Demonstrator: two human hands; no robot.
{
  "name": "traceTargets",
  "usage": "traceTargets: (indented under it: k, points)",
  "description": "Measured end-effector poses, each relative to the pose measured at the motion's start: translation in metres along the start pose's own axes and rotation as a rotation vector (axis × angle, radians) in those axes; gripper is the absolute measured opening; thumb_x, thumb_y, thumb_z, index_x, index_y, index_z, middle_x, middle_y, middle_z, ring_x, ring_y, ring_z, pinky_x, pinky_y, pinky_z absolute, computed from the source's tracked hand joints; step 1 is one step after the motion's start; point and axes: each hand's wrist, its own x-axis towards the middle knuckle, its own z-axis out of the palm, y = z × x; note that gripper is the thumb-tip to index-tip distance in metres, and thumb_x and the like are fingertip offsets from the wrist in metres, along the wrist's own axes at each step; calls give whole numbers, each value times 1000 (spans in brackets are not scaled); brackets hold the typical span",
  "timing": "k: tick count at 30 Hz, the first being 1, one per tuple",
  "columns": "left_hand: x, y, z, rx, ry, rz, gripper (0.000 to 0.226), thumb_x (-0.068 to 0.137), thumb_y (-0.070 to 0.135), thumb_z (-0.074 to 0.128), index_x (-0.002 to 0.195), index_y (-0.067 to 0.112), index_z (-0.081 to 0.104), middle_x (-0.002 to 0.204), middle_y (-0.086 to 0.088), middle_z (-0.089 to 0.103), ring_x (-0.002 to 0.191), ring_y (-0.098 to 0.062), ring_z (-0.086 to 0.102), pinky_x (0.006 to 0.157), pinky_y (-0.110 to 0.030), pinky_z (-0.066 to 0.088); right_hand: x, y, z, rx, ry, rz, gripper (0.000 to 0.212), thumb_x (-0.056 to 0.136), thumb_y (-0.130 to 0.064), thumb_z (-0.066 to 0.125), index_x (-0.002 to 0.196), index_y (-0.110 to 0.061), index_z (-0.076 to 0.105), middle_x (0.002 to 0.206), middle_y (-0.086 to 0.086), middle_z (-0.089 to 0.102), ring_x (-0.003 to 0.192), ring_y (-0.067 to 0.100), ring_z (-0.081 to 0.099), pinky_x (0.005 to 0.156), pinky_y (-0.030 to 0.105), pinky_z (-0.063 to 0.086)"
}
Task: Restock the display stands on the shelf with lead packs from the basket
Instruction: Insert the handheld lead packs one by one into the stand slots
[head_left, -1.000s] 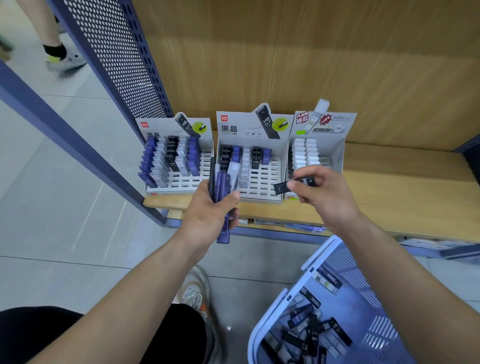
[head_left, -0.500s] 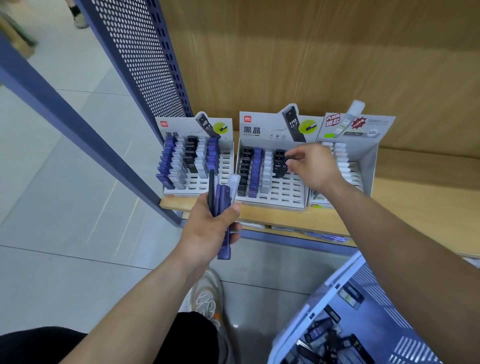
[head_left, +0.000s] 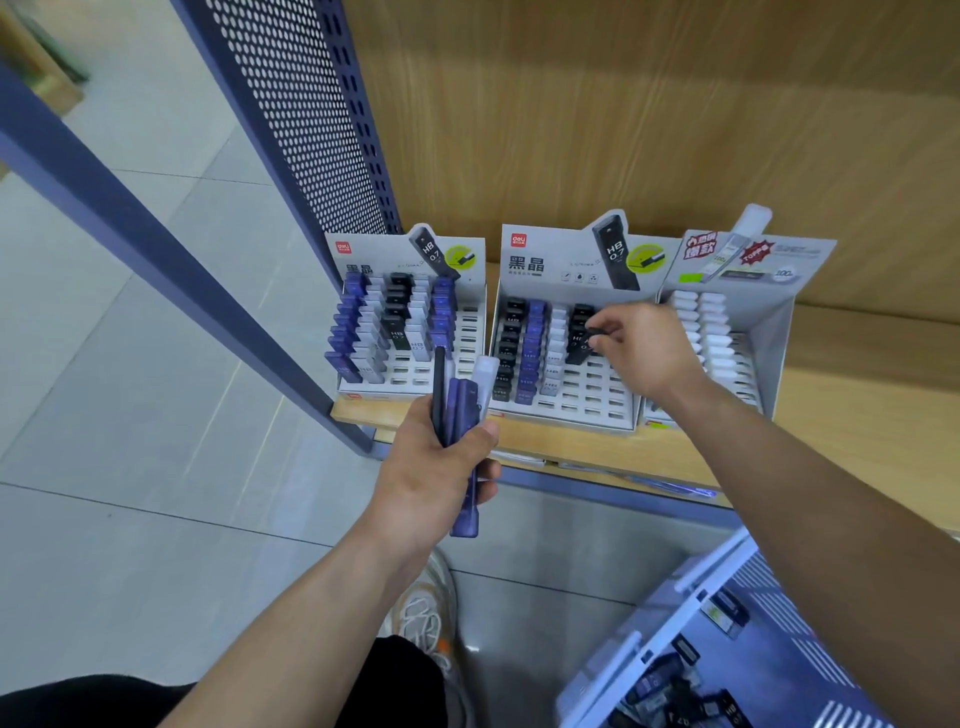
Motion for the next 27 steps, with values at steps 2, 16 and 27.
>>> traceTargets:
  k: [2,16,27]
  points:
    - [0,-1,0,-2,2,-2,19,97,14,66,112,10,56,90,-9,62,63,-17,59,57,-26,52,0,1,0,-22,6,-17,21,94,-11,66,114,-7,73,107,11,74,94,21,68,82,21,44]
    - [0,5,7,8,-12,4,21,98,13,65,114,6,55,89,-9,62,61,-18,58,56,-28,51,-2,-9,0,-5,91,-55,8,92,-12,66,89,-12,74,90,3,68,75,17,65,77,31,55]
    - [-17,18,36,11,-239,80,14,98,7,61,110,4,55,88,-14,62,55,-16,51,52,-29,45,-95,-70,-50,821,-309,41,16,99,-18,60,85,-15,66,78,2,68,68,19,62,68,34,53]
